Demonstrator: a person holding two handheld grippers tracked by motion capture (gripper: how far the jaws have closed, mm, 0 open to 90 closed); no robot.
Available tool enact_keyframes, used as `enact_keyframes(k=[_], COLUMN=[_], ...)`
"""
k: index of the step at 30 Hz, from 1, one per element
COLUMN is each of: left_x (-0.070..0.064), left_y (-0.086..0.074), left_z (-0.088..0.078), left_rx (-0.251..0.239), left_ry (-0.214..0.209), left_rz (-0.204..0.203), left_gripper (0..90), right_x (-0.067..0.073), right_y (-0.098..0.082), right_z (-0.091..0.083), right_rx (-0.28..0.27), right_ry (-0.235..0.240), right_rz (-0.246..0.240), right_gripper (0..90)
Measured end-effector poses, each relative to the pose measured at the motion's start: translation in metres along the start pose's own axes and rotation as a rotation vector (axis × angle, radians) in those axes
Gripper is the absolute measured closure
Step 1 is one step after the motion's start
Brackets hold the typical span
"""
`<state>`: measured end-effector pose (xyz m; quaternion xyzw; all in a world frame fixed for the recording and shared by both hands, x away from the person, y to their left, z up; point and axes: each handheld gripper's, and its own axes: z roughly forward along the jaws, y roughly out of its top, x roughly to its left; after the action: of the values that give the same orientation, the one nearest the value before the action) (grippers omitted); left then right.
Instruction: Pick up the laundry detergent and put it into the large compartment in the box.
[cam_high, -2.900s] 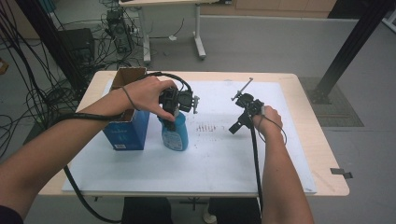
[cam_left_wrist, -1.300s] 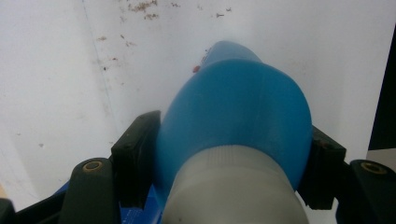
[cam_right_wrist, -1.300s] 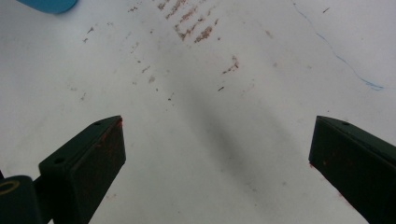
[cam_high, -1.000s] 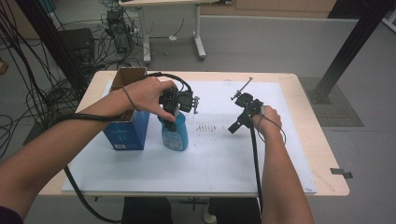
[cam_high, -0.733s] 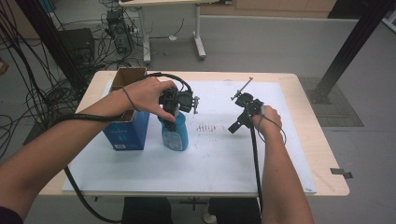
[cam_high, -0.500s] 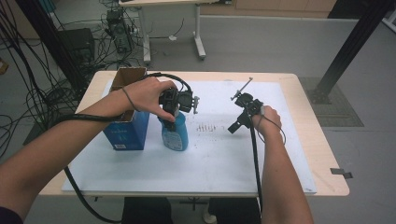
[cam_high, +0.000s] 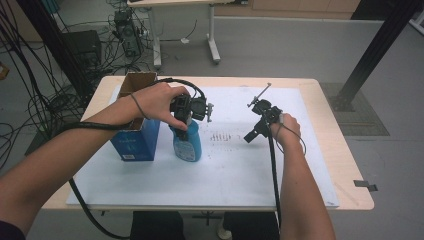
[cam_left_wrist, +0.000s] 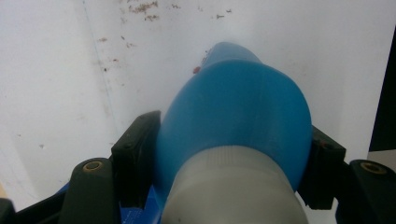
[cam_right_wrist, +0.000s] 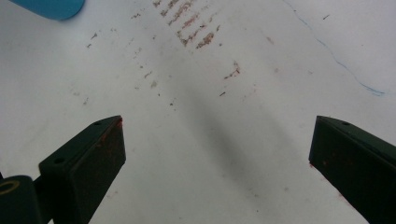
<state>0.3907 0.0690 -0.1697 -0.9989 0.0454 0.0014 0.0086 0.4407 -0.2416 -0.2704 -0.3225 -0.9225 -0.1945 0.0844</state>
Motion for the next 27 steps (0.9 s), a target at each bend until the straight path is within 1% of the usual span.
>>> enact_keyframes(k=[3, 7, 14, 15, 17, 20, 23, 25, 26, 27], left_x=[0.0003, 0.0007, 0.0027, 0.0027, 0.0032, 0.0020, 0.0003, 0.0005, 0.0004, 0.0001], left_y=[0.0013, 0.0018, 0.0006, 0.0006, 0.0009, 0.0014, 0.0024, 0.0029, 0.0036, 0.0032], left_z=[-0.0004, -0.0007, -0.0016, -0.0016, -0.0022, -0.0024, -0.0033, -0.0039, -0.0059, -0.0071], left_rx=[0.006, 0.008, 0.005, 0.005, 0.006, 0.008, 0.012, 0.013, 0.015, 0.012], left_ry=[-0.001, -0.003, -0.011, -0.011, -0.014, -0.012, -0.001, 0.001, 0.004, 0.007], left_rz=[0.002, -0.005, -0.037, -0.037, -0.056, -0.065, -0.094, -0.096, -0.113, -0.121], left_gripper=[33.8, 34.0, 34.4, 34.5, 34.6, 34.8, 35.0, 35.0, 35.1, 35.2], right_x=[-0.0005, -0.0001, 0.0011, 0.0011, 0.0025, 0.0035, 0.0058, 0.0063, 0.0077, 0.0083], right_y=[-0.0007, -0.0011, -0.0034, -0.0034, -0.0050, -0.0038, -0.0037, -0.0036, -0.0039, -0.0037], right_z=[0.0000, -0.0006, -0.0031, -0.0031, -0.0038, -0.0042, -0.0061, -0.0068, -0.0076, -0.0079], right_rx=[-0.003, -0.002, -0.008, -0.008, -0.020, -0.015, -0.019, -0.019, -0.023, -0.022], right_ry=[0.001, 0.001, -0.011, -0.011, -0.017, -0.019, -0.025, -0.026, -0.031, -0.031], right_rz=[-0.001, 0.002, -0.001, -0.001, -0.007, -0.013, -0.021, -0.025, -0.030, -0.031], right_gripper=[3.7, 3.7, 3.7, 3.7, 3.6, 3.7, 3.7, 3.7, 3.7, 3.7])
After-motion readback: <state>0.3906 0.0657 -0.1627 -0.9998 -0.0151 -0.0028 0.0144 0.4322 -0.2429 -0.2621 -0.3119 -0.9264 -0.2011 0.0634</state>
